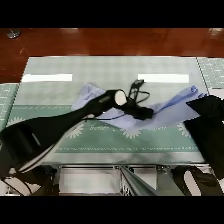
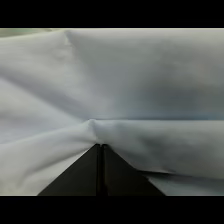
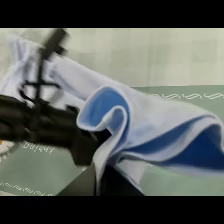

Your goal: Fold the shirts.

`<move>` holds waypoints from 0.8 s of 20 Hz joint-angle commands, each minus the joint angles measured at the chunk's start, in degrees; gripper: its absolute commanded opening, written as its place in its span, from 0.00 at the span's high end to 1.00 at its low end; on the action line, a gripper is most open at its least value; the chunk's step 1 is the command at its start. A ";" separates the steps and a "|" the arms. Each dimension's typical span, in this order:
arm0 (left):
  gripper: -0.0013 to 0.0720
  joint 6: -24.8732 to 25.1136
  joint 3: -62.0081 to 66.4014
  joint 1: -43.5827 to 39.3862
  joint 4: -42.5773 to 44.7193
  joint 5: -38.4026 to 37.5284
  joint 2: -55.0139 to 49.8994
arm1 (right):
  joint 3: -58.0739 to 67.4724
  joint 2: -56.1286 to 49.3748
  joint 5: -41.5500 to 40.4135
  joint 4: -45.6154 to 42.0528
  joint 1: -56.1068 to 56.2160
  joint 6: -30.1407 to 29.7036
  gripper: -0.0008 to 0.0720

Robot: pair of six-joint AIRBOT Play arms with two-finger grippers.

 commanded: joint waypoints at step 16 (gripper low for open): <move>0.96 1.79 -13.79 42.60 20.00 -17.31 42.88 | 1.07 -11.87 -16.72 8.00 19.34 -0.81 0.97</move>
